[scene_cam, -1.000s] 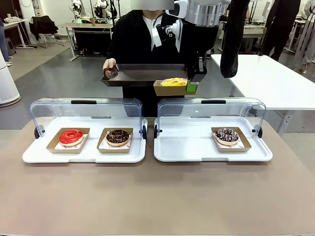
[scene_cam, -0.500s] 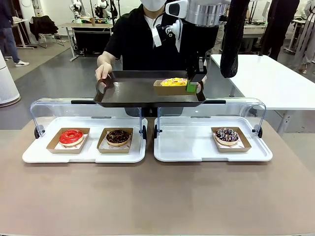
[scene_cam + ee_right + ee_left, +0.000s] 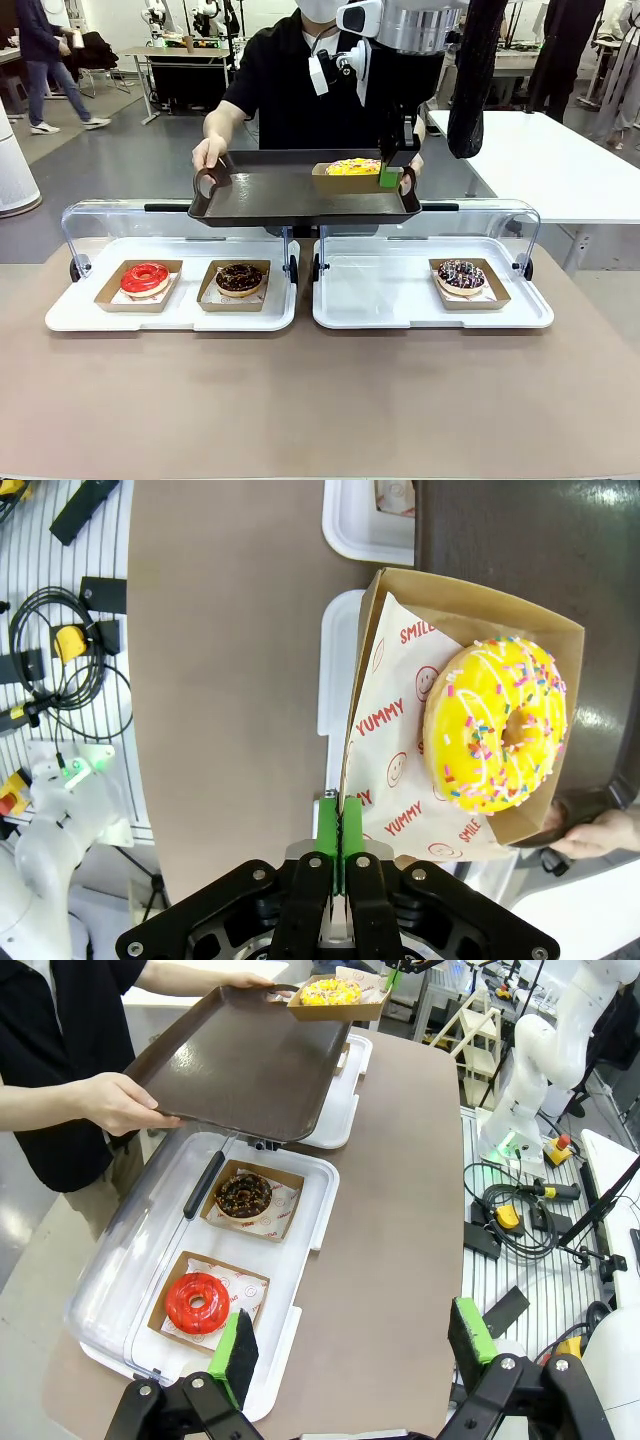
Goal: Provide the desired donut to the person.
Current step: Place the picked Paper togo box onto the Handle tray extended by the person.
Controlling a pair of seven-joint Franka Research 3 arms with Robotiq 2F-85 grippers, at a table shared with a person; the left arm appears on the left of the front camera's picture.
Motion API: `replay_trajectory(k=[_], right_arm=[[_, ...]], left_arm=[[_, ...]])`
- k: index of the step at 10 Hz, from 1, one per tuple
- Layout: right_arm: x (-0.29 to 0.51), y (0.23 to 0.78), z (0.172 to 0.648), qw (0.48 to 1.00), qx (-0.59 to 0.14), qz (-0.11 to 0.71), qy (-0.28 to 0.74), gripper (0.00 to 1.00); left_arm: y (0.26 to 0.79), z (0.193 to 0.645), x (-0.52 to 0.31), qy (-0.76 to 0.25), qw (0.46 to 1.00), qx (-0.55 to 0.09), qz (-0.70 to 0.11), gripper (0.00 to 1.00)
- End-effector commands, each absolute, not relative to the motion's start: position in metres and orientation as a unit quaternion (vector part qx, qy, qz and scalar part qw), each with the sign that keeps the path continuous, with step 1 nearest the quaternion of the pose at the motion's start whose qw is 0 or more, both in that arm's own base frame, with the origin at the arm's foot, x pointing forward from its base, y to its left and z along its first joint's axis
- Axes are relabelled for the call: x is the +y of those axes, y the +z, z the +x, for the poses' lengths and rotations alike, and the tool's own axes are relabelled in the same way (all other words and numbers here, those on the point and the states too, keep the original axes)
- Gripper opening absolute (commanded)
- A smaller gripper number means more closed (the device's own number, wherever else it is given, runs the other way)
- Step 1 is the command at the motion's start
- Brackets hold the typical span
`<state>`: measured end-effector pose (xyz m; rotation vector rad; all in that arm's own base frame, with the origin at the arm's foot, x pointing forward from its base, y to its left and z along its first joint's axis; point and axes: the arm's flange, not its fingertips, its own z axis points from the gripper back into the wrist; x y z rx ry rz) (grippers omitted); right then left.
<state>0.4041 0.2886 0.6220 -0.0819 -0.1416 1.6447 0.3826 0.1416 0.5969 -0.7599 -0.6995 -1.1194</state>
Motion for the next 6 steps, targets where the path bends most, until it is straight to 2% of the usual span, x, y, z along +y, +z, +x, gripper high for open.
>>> replay_trajectory(k=[1, 6], right_arm=[[0.289, 0.622, 0.404, 0.678, -0.063, -0.036, 0.732, 0.02], [0.324, 0.631, 0.464, 0.669, -0.073, -0.068, 0.736, 0.02]], left_arm=[[0.598, 0.382, 0.142, -0.508, 0.721, -0.321, -0.346, 1.00], [0.598, 0.382, 0.142, -0.508, 0.721, -0.321, -0.346, 1.00]])
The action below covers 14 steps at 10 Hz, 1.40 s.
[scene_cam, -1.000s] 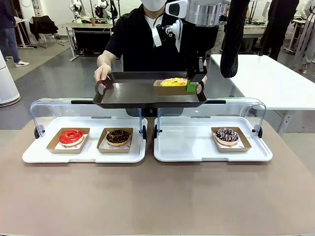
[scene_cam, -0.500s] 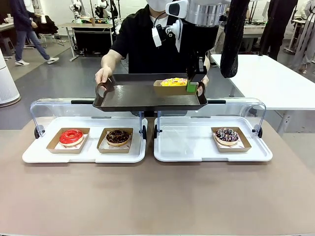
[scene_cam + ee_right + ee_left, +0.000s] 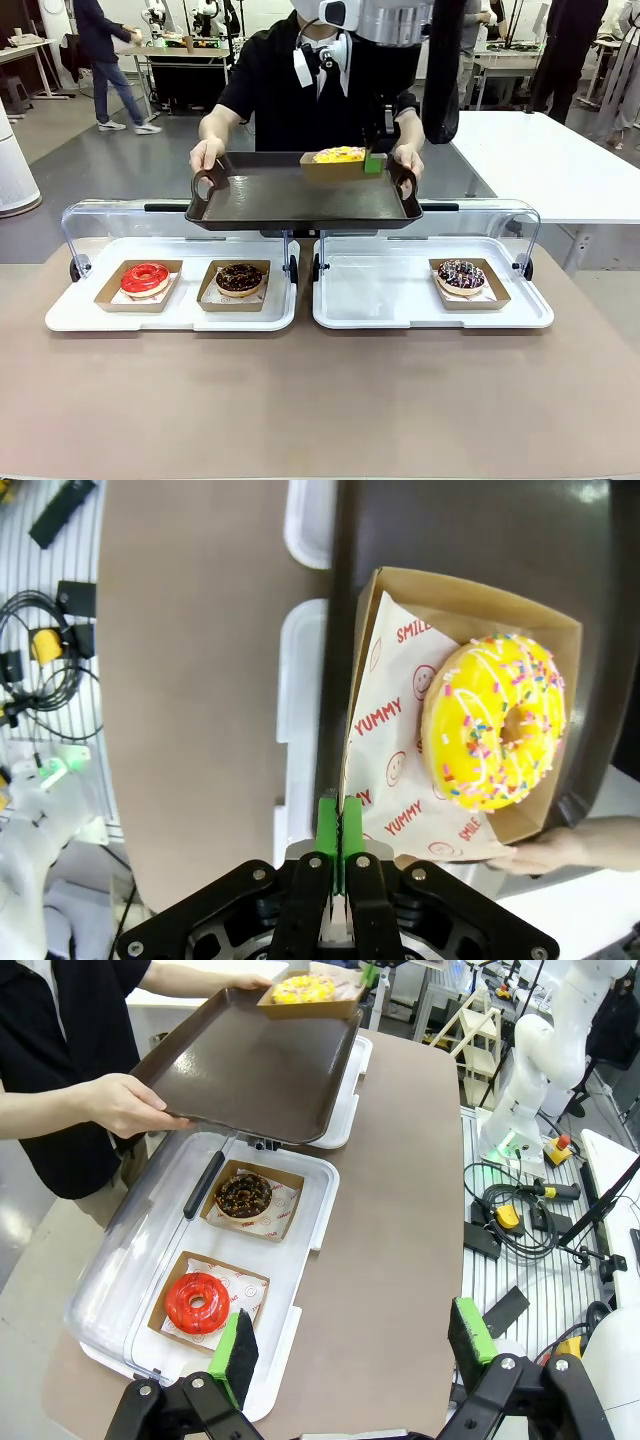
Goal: Provide the desired donut to the person.
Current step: Place the picked Paper togo box onto the Handle tray extended by the person.
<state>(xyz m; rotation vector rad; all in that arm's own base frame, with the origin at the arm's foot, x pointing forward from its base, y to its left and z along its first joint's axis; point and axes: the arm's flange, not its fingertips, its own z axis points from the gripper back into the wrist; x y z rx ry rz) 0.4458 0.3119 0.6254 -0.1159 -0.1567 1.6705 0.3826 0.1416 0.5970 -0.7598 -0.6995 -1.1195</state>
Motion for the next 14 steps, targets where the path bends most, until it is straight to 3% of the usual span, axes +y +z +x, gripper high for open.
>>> replay_trajectory(k=[1, 7, 13, 14], right_arm=[[0.327, 0.628, 0.480, 0.679, -0.073, -0.065, 0.727, 0.02], [0.340, 0.604, 0.550, 0.701, -0.037, 0.003, 0.712, 0.02], [0.338, 0.579, 0.565, 0.705, -0.017, 0.024, 0.709, 0.02], [0.337, 0.579, 0.564, 0.703, -0.018, 0.030, 0.710, 0.26]], left_arm=[[0.598, 0.382, 0.142, -0.508, 0.721, -0.321, -0.346, 1.00], [0.598, 0.382, 0.142, -0.508, 0.721, -0.321, -0.346, 1.00], [0.598, 0.382, 0.142, -0.508, 0.721, -0.321, -0.346, 1.00], [0.598, 0.382, 0.142, -0.508, 0.721, -0.321, -0.346, 1.00]])
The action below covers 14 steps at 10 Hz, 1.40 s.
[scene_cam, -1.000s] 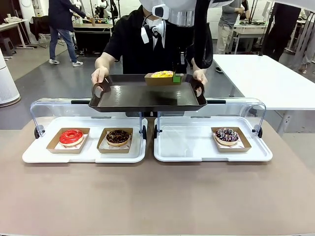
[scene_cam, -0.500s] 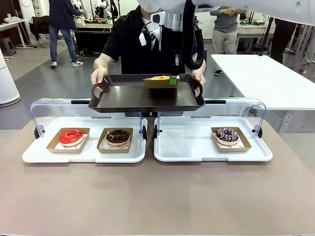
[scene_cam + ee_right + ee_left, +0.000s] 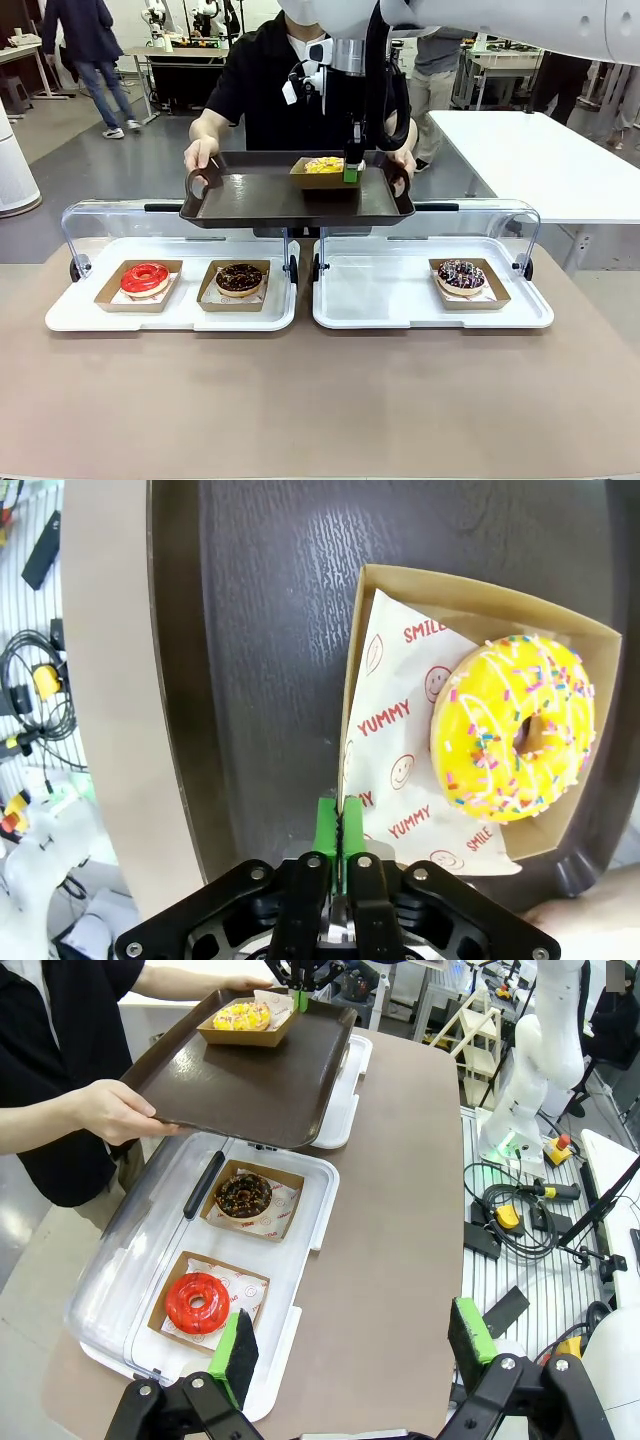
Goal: Provide the desired donut to the person.
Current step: Place the picked Paper togo box onto the Handle tray extended by the person.
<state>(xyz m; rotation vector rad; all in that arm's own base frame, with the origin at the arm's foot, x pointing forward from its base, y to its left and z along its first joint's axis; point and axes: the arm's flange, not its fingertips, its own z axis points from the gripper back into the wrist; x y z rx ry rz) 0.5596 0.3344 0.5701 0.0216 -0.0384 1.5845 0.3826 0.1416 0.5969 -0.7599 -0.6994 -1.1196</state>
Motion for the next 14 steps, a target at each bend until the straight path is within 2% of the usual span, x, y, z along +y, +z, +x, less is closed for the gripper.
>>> replay_trajectory(k=[1, 2, 3, 5, 6, 7, 11, 14], right_arm=[[0.337, 0.581, 0.563, 0.701, -0.020, 0.032, 0.713, 0.62], [0.337, 0.581, 0.562, 0.701, -0.020, 0.031, 0.713, 0.86], [0.337, 0.582, 0.561, 0.700, -0.021, 0.032, 0.713, 1.00], [0.337, 0.584, 0.559, 0.697, -0.021, 0.032, 0.716, 1.00], [0.337, 0.584, 0.559, 0.696, -0.022, 0.033, 0.717, 0.96], [0.336, 0.585, 0.559, 0.696, -0.022, 0.034, 0.717, 1.00], [0.331, 0.587, 0.554, 0.694, -0.019, 0.041, 0.718, 1.00], [0.302, 0.602, 0.517, 0.701, -0.014, 0.033, 0.712, 1.00]], left_arm=[[0.598, 0.382, 0.142, -0.508, 0.721, -0.321, -0.346, 1.00], [0.598, 0.382, 0.142, -0.508, 0.721, -0.321, -0.346, 1.00], [0.598, 0.382, 0.142, -0.508, 0.721, -0.321, -0.346, 1.00], [0.598, 0.382, 0.142, -0.508, 0.721, -0.321, -0.346, 1.00], [0.598, 0.382, 0.142, -0.508, 0.721, -0.321, -0.346, 1.00], [0.598, 0.382, 0.142, -0.508, 0.721, -0.321, -0.346, 1.00], [0.598, 0.382, 0.142, -0.508, 0.721, -0.321, -0.346, 1.00], [0.598, 0.382, 0.142, -0.508, 0.721, -0.321, -0.346, 1.00]])
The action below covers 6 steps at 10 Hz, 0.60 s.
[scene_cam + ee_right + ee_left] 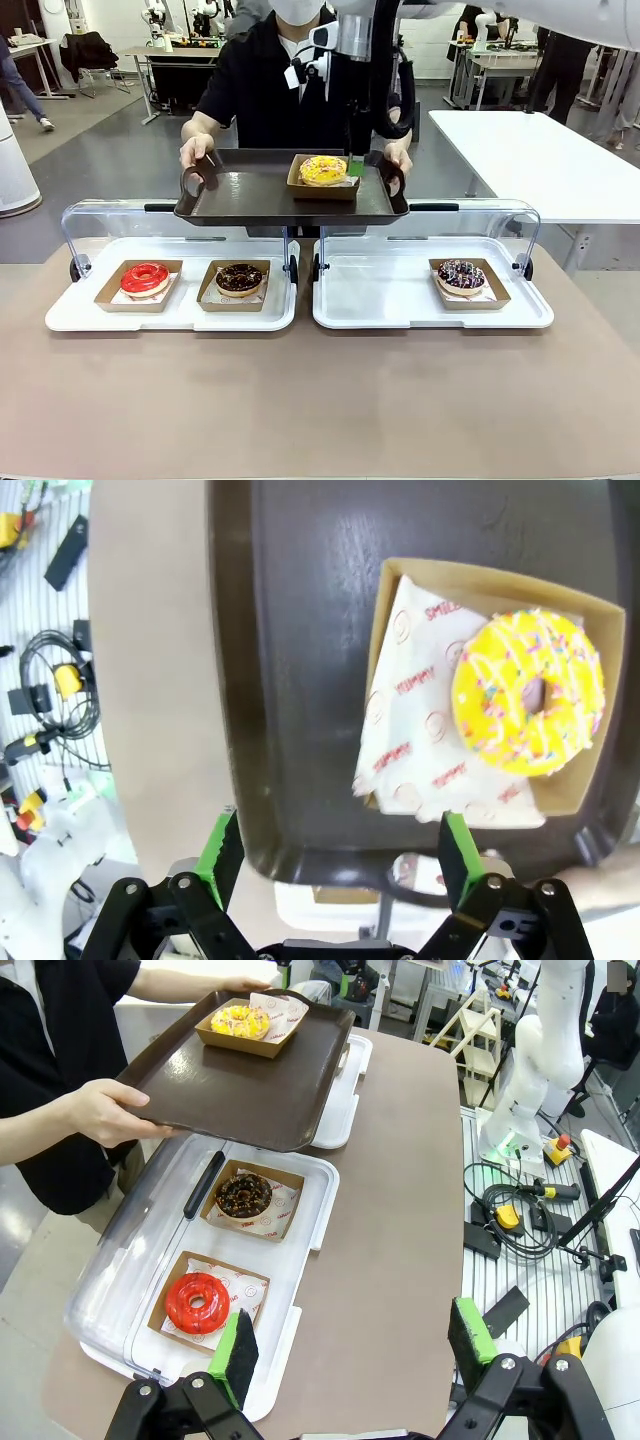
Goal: Provide the desired donut to the person.
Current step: Place the picked Paper togo box onto the Handle tray extended by the person.
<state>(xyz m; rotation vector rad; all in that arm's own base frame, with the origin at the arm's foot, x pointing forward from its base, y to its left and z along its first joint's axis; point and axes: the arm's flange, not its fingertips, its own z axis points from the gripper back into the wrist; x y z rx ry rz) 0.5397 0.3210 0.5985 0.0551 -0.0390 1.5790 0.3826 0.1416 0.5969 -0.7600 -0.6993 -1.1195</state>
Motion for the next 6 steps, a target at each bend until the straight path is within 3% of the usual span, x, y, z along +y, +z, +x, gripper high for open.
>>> replay_trajectory(k=[1, 6], right_arm=[[0.285, 0.612, 0.502, 0.705, -0.025, 0.030, 0.708, 1.00], [0.205, 0.621, 0.437, 0.705, -0.074, 0.010, 0.705, 1.00]], left_arm=[[0.598, 0.382, 0.142, -0.508, 0.721, -0.321, -0.346, 1.00], [0.598, 0.382, 0.142, -0.508, 0.721, -0.321, -0.346, 1.00]])
